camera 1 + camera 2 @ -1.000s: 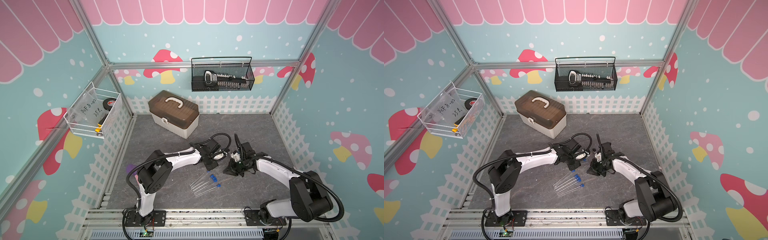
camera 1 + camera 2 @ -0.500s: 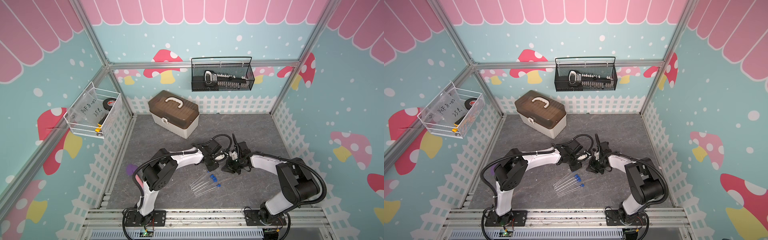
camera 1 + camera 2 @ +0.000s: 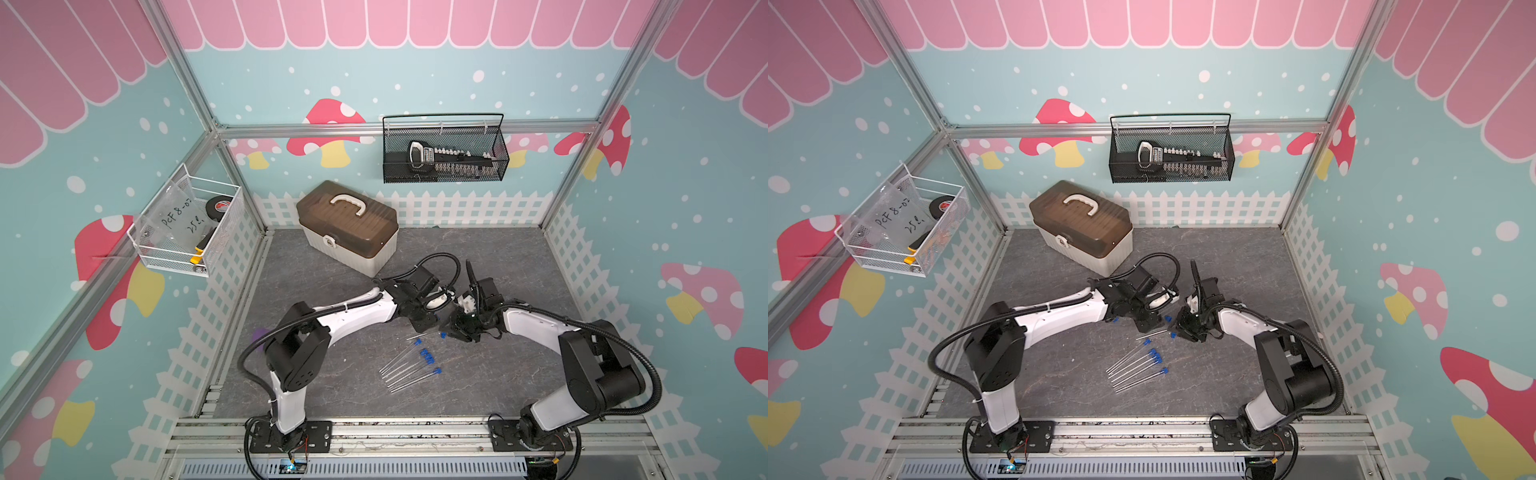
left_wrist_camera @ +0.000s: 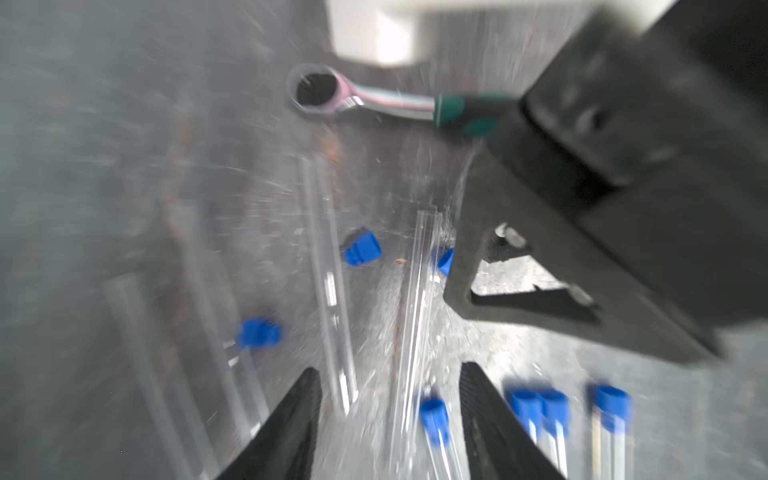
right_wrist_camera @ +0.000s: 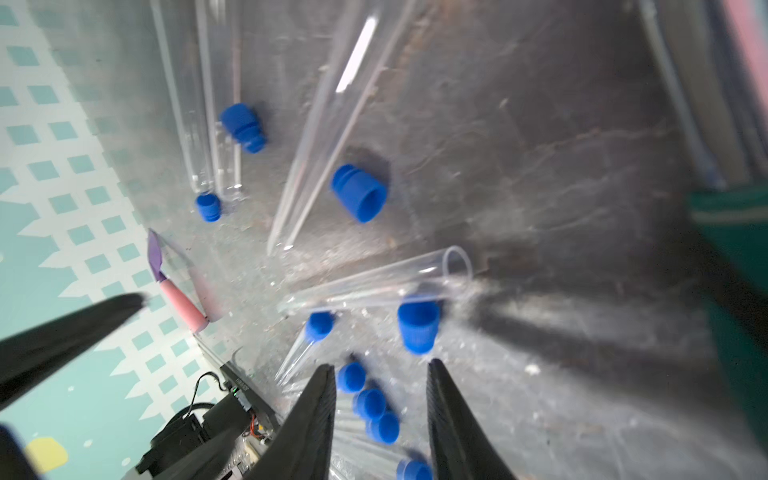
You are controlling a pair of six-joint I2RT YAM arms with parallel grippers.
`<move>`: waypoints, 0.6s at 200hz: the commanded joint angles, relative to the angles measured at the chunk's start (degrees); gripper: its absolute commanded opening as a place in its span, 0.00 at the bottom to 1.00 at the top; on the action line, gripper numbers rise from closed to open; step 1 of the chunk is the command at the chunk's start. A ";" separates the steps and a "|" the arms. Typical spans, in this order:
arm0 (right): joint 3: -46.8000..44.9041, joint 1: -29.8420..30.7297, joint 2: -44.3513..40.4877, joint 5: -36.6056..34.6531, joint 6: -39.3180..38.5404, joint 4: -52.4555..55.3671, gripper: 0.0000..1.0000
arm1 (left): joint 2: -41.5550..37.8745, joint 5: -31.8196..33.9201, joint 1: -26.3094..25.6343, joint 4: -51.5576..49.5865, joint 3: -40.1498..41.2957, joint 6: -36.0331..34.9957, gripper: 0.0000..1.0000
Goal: Remove stoppers from test tubes
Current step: Pick up the test tube at the center of the board.
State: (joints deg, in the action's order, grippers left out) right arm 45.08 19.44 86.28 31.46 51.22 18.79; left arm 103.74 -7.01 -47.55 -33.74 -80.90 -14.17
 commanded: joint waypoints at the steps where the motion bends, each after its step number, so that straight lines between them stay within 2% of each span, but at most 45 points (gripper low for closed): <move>1: 2.32 -0.19 -6.27 -0.79 -4.09 9.07 0.38 | -8.90 1.98 0.79 -5.79 3.53 6.99 0.56; 27: 2.81 -0.23 -10.93 -0.99 -7.48 15.47 0.39 | -14.79 1.73 0.88 -11.57 11.82 12.57 0.57; 70: -0.05 -0.11 -14.36 0.67 -7.75 16.83 0.39 | -18.08 2.25 0.88 -10.82 23.62 20.46 0.54; 89: -0.84 -0.13 -14.65 0.79 -7.92 16.98 0.40 | -18.51 2.71 0.88 -8.27 26.15 21.96 0.54; 120: -1.54 -0.11 -15.45 0.77 -7.89 17.06 0.40 | -15.62 3.59 0.79 -7.08 25.93 23.46 0.52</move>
State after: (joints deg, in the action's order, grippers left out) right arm 44.51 19.44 72.34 31.70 44.47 34.24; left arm 86.50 -4.56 -46.85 -43.29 -54.26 5.89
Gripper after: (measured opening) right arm 0.397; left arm 0.525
